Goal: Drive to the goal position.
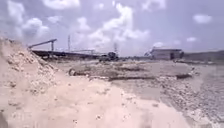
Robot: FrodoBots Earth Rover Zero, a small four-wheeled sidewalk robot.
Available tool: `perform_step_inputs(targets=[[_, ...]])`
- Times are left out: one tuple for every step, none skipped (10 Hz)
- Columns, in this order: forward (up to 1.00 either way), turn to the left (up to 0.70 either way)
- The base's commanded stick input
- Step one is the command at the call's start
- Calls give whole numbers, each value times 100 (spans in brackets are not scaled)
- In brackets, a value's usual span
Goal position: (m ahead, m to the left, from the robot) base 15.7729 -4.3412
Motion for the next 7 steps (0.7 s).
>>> perform_step_inputs(targets=[[34,-86],[34,-86],[34,-86],[34,-86],[34,-86],[34,-70],[34,-31]])
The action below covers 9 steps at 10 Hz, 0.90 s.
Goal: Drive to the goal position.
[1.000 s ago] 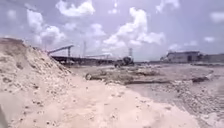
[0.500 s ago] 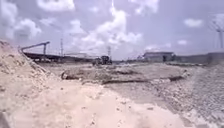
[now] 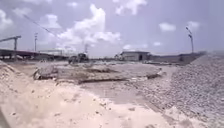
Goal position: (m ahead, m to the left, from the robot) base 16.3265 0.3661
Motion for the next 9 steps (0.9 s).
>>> perform_step_inputs(targets=[[34,0],[34,0],[34,0],[34,0],[34,0],[34,0],[34,0],[34,0],[34,0]])
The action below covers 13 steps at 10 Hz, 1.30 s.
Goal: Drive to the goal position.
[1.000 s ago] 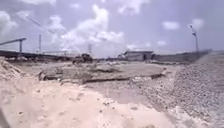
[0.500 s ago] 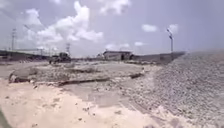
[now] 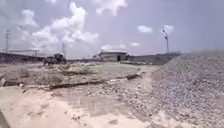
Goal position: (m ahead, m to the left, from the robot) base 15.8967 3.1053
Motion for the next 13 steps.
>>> perform_step_inputs(targets=[[34,0],[34,0],[34,0],[34,0],[34,-22],[34,-52],[34,-86],[34,-86],[34,-60],[34,0],[34,0],[34,0],[34,0]])
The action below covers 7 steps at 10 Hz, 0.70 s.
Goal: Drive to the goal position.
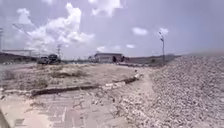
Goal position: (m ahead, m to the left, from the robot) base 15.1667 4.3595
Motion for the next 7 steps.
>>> perform_step_inputs(targets=[[34,0],[34,0],[34,0],[34,0],[34,0],[34,-8],[34,-28]])
